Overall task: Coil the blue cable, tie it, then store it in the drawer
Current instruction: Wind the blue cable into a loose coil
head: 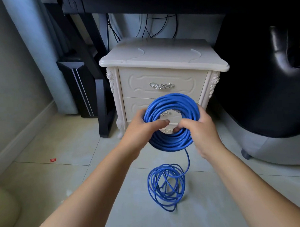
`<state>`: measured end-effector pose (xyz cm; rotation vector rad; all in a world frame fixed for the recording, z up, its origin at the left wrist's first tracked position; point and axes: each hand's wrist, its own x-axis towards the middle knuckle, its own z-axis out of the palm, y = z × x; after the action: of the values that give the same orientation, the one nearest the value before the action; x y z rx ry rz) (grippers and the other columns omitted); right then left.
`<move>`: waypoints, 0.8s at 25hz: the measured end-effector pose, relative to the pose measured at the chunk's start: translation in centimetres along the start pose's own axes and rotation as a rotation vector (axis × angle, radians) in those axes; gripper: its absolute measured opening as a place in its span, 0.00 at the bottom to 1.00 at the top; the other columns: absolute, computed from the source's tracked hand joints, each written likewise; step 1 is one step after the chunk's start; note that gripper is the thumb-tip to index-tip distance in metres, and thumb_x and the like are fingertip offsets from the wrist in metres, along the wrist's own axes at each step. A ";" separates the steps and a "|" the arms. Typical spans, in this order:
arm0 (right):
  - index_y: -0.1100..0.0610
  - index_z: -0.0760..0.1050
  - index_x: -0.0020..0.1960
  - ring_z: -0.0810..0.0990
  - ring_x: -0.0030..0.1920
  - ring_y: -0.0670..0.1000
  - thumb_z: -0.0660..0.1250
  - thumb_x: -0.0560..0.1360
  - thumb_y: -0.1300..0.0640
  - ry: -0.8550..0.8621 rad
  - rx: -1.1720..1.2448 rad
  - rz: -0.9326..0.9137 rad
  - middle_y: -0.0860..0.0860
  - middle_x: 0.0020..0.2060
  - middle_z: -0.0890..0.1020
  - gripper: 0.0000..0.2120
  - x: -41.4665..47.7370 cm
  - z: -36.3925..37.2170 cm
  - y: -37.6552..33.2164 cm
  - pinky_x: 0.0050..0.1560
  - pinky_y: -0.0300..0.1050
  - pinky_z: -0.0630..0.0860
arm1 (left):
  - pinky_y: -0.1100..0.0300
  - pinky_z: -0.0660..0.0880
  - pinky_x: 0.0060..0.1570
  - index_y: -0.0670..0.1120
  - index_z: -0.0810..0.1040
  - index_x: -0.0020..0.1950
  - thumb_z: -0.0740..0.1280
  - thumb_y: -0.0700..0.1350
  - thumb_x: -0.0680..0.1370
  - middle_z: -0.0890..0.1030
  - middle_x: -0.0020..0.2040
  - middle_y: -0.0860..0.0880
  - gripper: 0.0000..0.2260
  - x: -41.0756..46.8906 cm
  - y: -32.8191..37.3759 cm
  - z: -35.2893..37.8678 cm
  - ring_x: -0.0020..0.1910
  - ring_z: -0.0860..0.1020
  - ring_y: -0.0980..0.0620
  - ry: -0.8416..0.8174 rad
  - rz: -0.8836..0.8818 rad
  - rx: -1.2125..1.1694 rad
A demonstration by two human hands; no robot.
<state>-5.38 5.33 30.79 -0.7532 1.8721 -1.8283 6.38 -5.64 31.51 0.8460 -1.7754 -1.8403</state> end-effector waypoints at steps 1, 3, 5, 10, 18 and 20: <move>0.48 0.78 0.46 0.79 0.37 0.47 0.67 0.62 0.72 -0.052 -0.100 -0.043 0.44 0.34 0.80 0.22 -0.1 -0.1 -0.3 0.43 0.45 0.79 | 0.65 0.76 0.47 0.52 0.76 0.61 0.76 0.40 0.70 0.83 0.47 0.54 0.21 0.0 0.2 -0.4 0.44 0.81 0.57 -0.002 0.092 0.131; 0.45 0.76 0.46 0.76 0.32 0.42 0.66 0.64 0.73 -0.167 -0.251 -0.097 0.40 0.31 0.79 0.24 -0.5 -0.2 -1.0 0.36 0.33 0.73 | 0.68 0.77 0.47 0.56 0.73 0.65 0.75 0.38 0.70 0.82 0.50 0.57 0.27 -0.1 0.4 -0.9 0.45 0.81 0.61 -0.052 0.242 0.379; 0.40 0.75 0.46 0.75 0.32 0.42 0.67 0.66 0.71 -0.246 -0.386 -0.123 0.39 0.32 0.79 0.24 -0.6 -0.3 -1.4 0.35 0.33 0.73 | 0.70 0.75 0.46 0.56 0.72 0.66 0.74 0.37 0.69 0.81 0.52 0.57 0.29 -0.1 0.4 -1.2 0.45 0.80 0.64 -0.104 0.308 0.504; 0.42 0.75 0.49 0.78 0.39 0.55 0.67 0.67 0.63 -0.287 -0.531 -0.168 0.49 0.38 0.81 0.18 -0.6 -0.5 -1.2 0.43 0.52 0.78 | 0.63 0.73 0.34 0.48 0.72 0.51 0.71 0.38 0.70 0.80 0.38 0.52 0.14 -0.2 0.1 -0.9 0.36 0.78 0.53 -0.033 0.311 0.663; 0.52 0.76 0.54 0.84 0.47 0.57 0.72 0.69 0.64 -0.064 0.132 0.151 0.53 0.43 0.83 0.16 -0.9 1.2 0.8 0.53 0.55 0.79 | 0.54 0.77 0.35 0.41 0.73 0.49 0.68 0.31 0.72 0.73 0.31 0.52 0.09 0.5 0.2 -0.1 0.26 0.72 0.54 0.211 0.188 -0.021; 0.55 0.75 0.57 0.84 0.45 0.55 0.70 0.72 0.65 -0.053 0.270 0.228 0.54 0.43 0.82 0.15 -1.6 2.1 1.4 0.53 0.57 0.79 | 0.54 0.75 0.35 0.42 0.73 0.48 0.66 0.31 0.72 0.72 0.32 0.49 0.09 0.4 0.1 0.2 0.26 0.71 0.54 0.260 0.145 -0.177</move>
<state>-2.95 4.66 29.17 -0.4689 1.5646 -1.8439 5.89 -5.78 31.58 0.8234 -1.4515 -1.6803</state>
